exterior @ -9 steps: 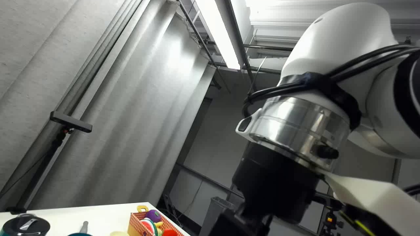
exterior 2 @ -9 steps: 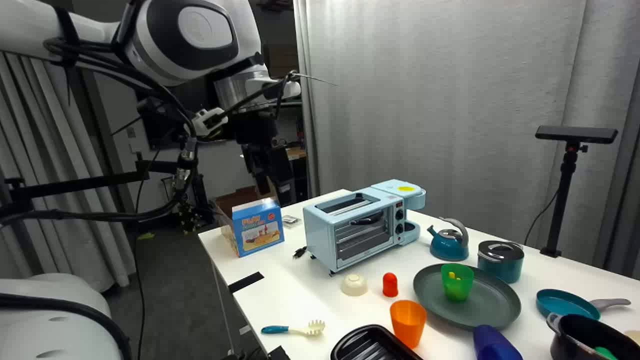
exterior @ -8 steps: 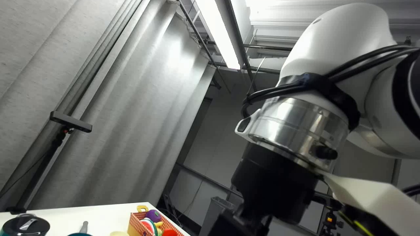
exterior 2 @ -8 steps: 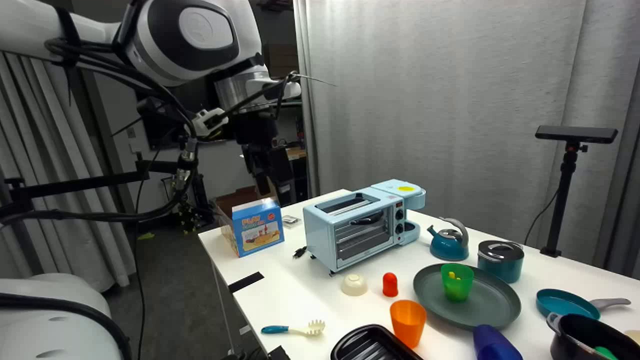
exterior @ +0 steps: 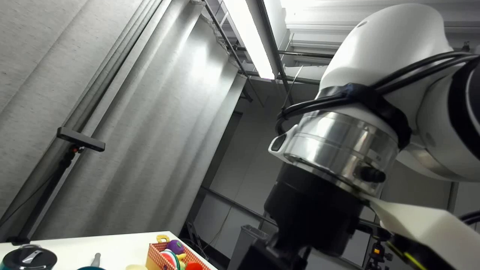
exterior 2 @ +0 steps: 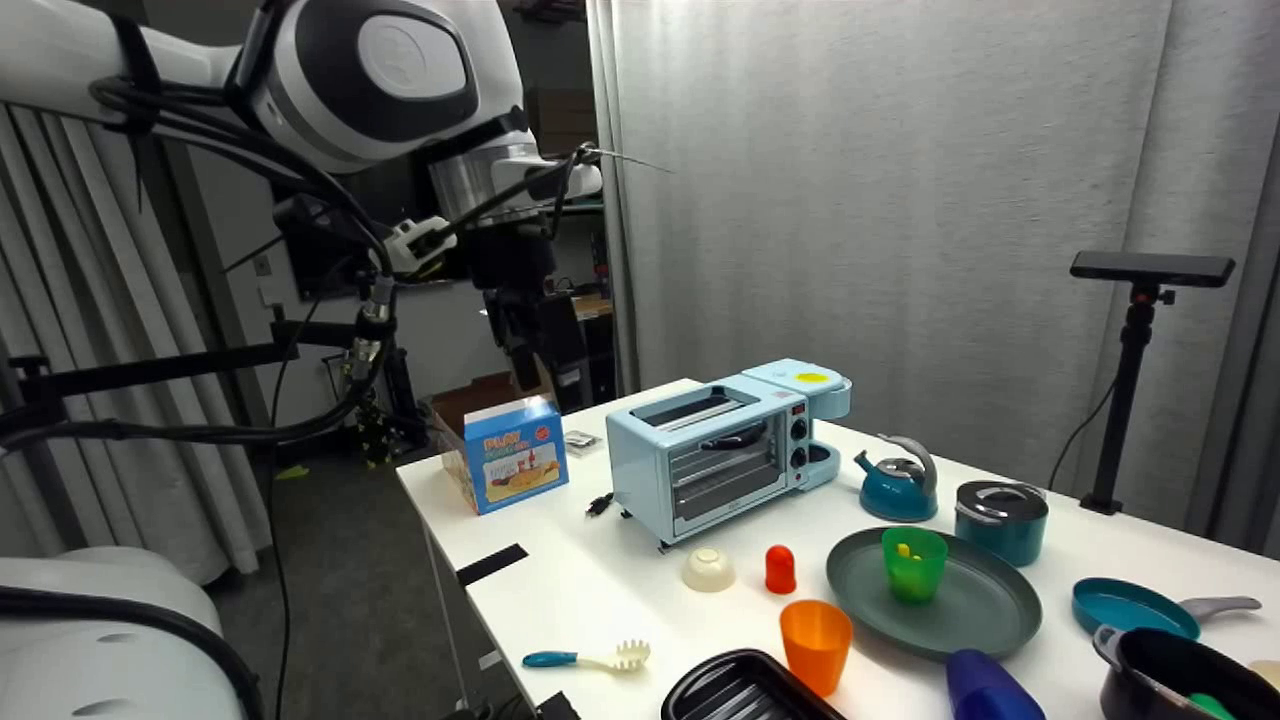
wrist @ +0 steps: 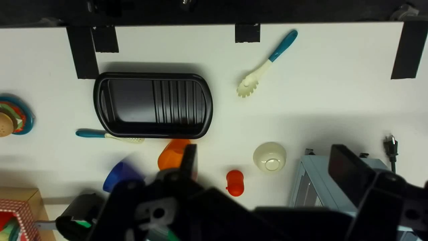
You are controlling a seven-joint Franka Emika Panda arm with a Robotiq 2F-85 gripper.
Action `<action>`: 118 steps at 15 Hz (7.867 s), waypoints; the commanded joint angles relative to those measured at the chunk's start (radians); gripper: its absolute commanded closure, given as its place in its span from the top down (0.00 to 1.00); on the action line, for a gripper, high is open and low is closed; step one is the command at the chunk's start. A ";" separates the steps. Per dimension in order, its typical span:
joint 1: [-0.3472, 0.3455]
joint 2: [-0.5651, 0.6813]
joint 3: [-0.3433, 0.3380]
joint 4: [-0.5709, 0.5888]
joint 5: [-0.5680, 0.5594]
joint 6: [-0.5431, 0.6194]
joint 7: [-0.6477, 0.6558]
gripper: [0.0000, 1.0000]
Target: Place the dark blue cup upright
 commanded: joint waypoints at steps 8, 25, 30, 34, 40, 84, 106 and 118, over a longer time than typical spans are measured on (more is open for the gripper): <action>0.001 0.001 -0.001 0.002 -0.001 -0.003 0.000 1.00; -0.006 0.014 0.005 -0.012 0.003 0.014 0.017 1.00; -0.022 0.043 -0.023 -0.042 0.005 0.035 0.010 1.00; -0.050 0.055 -0.067 -0.081 0.000 0.055 -0.005 1.00; -0.111 0.092 -0.136 -0.140 -0.026 0.154 -0.025 1.00; -0.280 0.783 -0.296 0.115 -0.206 0.562 0.048 1.00; -0.240 0.927 -0.358 0.241 -0.192 0.595 0.056 1.00; -0.254 1.094 -0.401 0.329 -0.036 0.815 -0.016 1.00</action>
